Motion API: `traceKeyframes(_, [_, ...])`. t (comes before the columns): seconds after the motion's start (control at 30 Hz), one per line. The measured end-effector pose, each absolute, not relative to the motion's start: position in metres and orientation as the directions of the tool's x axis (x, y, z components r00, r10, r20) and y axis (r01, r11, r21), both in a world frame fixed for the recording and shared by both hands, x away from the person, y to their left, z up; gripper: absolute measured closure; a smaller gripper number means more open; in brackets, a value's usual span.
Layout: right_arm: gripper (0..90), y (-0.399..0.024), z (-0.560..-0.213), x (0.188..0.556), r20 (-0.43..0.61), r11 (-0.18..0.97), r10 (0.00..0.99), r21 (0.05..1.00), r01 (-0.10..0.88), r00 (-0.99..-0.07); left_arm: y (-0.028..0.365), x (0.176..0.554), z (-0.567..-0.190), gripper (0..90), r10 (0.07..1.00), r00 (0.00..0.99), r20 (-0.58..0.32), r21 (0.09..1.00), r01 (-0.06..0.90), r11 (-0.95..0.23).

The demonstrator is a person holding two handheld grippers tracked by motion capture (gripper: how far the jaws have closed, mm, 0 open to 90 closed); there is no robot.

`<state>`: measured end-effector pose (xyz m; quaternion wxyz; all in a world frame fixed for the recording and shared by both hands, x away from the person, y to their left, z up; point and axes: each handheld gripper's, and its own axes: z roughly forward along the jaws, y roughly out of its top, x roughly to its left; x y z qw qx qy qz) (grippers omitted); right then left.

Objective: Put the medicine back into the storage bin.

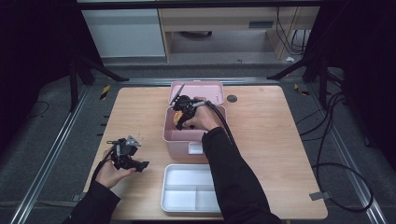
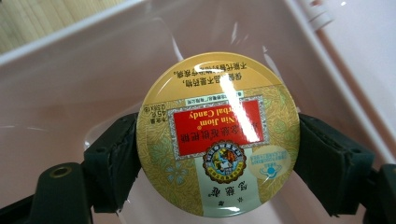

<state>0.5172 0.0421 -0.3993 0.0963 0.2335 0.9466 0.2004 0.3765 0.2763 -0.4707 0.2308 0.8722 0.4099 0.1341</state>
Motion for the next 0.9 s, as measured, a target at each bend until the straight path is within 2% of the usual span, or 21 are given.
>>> traceKeyframes(0.27, [20.5, 0.052, -0.412, 0.518, -0.079, 0.833, 0.457, 0.387, 0.395, -0.886, 0.276, 0.376, -0.471, 24.9, 0.775, 0.63, 0.045, 0.513, 0.651, -0.559])
traceKeyframes(0.47, [19.9, 0.051, -0.416, 0.52, -0.066, 0.813, 0.477, 0.412, 0.412, -0.876, 0.277, 0.377, -0.471, 24.8, 0.776, 0.629, 0.045, 0.512, 0.652, -0.559])
traceKeyframes(0.67, [19.5, 0.047, -0.405, 0.516, -0.064, 0.795, 0.483, 0.449, 0.408, -0.873, 0.276, 0.376, -0.47, 24.8, 0.773, 0.633, 0.045, 0.514, 0.649, -0.561])
traceKeyframes(0.9, [23.6, 0.032, -0.379, 0.502, -0.07, 0.764, 0.496, 0.509, 0.397, -0.866, 0.276, 0.374, -0.465, 25.0, 0.768, 0.639, 0.047, 0.527, 0.637, -0.562])
